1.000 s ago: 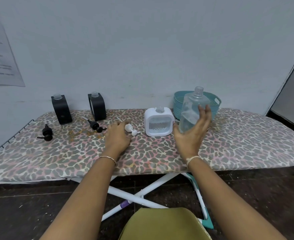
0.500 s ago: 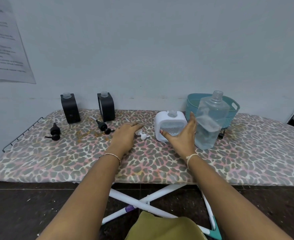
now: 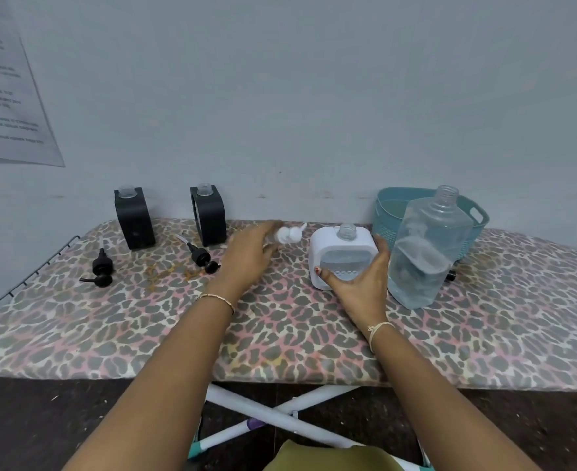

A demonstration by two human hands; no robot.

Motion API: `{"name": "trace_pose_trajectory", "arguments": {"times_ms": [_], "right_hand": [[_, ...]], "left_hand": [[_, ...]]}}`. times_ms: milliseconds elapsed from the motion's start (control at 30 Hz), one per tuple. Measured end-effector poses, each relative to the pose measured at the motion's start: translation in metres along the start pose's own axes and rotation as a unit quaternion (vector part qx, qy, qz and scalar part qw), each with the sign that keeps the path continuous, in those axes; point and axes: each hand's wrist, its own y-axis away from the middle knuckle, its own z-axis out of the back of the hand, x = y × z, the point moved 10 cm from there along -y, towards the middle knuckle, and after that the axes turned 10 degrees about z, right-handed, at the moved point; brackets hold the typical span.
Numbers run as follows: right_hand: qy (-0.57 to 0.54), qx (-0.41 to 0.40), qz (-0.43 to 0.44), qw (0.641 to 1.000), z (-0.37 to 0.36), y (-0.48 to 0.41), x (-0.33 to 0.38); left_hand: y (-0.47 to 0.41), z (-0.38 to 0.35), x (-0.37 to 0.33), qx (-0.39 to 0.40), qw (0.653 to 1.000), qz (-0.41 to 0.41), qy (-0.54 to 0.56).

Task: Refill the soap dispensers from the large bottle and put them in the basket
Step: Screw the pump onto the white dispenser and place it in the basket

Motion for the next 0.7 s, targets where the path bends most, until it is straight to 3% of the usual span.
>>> {"name": "trace_pose_trajectory", "arguments": {"times_ms": [100,200,300,500,700], "right_hand": [[0.001,0.002,0.0,1.0,-0.001,0.001,0.0],[0.001,0.0,0.003,1.0,0.0,0.0,0.001],[0.007,0.001,0.001,1.0,-0.001,-0.001,0.0],[0.01,-0.004,0.007,1.0,0.0,0.0,0.0],[0.009,-0.005,0.007,1.0,0.0,-0.001,0.0]], "left_hand": [[-0.012,0.017,-0.017,-0.026,0.985,0.033,0.168],[-0.026,0.028,-0.032,-0.035,0.938,0.066,0.338],[-0.038,0.032,-0.05,-0.032,0.897,0.074,0.436],[-0.042,0.026,-0.086,0.005,0.861,0.049,0.506],[-0.038,-0.002,-0.093,0.037,0.88,0.06,0.47]]}}
